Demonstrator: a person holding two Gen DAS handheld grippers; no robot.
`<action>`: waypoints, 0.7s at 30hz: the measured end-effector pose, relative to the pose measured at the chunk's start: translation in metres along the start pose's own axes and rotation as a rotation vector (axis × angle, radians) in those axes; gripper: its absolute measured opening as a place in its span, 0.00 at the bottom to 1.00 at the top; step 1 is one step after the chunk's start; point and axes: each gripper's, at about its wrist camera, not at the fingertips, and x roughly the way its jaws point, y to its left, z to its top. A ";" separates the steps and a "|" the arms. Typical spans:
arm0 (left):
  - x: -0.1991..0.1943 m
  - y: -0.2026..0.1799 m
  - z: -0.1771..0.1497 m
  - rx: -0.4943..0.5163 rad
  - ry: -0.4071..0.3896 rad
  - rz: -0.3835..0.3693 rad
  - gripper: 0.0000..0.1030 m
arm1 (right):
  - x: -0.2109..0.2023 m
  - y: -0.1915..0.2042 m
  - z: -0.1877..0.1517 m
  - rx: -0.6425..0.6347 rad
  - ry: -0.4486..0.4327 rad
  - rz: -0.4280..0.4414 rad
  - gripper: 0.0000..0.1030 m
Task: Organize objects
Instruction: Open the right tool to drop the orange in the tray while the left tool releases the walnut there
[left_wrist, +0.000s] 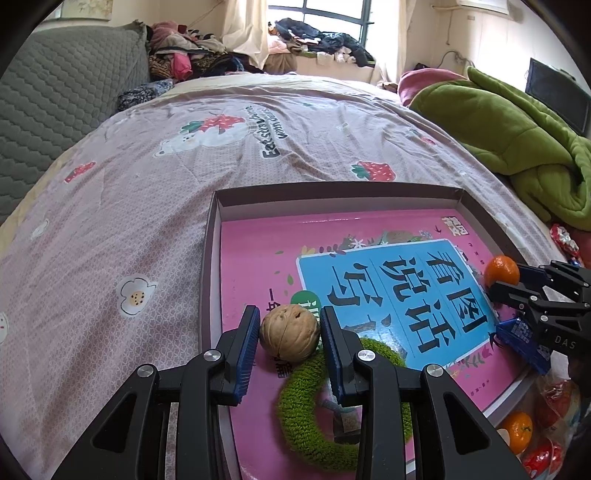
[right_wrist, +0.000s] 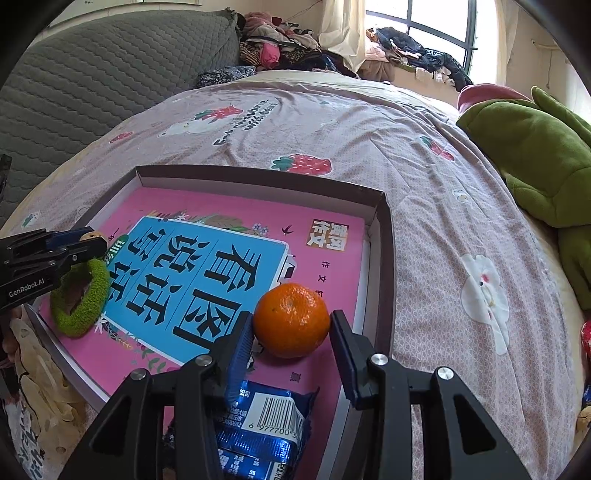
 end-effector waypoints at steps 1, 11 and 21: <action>-0.001 0.001 0.000 -0.003 0.000 -0.002 0.33 | 0.000 0.000 0.000 0.000 0.000 -0.001 0.42; -0.009 -0.004 0.001 -0.002 0.001 -0.017 0.44 | -0.007 -0.003 0.003 0.021 -0.011 -0.026 0.50; -0.023 -0.005 0.003 -0.003 -0.002 -0.017 0.54 | -0.022 -0.001 0.006 0.031 -0.045 -0.043 0.52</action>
